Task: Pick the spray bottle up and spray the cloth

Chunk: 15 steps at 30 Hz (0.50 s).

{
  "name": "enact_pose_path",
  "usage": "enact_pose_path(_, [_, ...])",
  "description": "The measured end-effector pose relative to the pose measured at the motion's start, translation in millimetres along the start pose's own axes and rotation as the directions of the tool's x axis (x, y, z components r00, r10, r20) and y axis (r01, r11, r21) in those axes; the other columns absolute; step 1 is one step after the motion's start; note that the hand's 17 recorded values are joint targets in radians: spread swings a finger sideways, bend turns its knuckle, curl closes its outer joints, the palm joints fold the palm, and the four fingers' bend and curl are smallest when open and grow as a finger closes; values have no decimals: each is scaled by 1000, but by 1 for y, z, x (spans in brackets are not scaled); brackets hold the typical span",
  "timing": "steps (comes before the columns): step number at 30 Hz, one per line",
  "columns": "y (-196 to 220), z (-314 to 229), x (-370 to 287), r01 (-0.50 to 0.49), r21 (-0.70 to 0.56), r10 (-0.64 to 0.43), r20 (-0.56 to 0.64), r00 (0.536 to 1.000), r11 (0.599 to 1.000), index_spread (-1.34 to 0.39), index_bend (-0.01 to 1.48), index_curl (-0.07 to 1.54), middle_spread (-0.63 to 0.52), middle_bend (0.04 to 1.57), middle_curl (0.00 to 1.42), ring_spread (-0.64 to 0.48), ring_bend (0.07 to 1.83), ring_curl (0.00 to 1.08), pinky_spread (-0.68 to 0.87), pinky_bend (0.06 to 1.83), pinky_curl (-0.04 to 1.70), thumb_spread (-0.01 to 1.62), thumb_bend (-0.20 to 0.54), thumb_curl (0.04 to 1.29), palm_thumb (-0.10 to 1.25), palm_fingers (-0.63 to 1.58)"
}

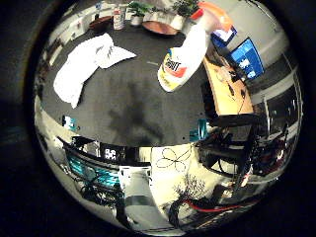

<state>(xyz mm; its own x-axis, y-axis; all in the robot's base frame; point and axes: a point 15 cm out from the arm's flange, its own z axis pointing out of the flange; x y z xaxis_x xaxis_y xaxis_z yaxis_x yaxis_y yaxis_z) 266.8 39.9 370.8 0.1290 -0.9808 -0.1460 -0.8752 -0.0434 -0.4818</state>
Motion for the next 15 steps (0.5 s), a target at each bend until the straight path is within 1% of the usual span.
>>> enact_pose_path(3, [-11,-13,17,-37,75,40,-37,999,997,-441,187,329,29,181,269,278,268,225,677,728,174,969,-32,511,688,333])
enact_pose_path(8, [-20,-46,41,-108,214,129,-84,988,971,-441,188,329,40,182,266,289,266,223,673,749,174,971,-27,505,683,327])
enact_pose_path(15, [-21,-75,43,-104,310,143,-107,984,945,-438,190,334,57,181,267,298,254,220,669,776,169,974,-27,494,677,309])
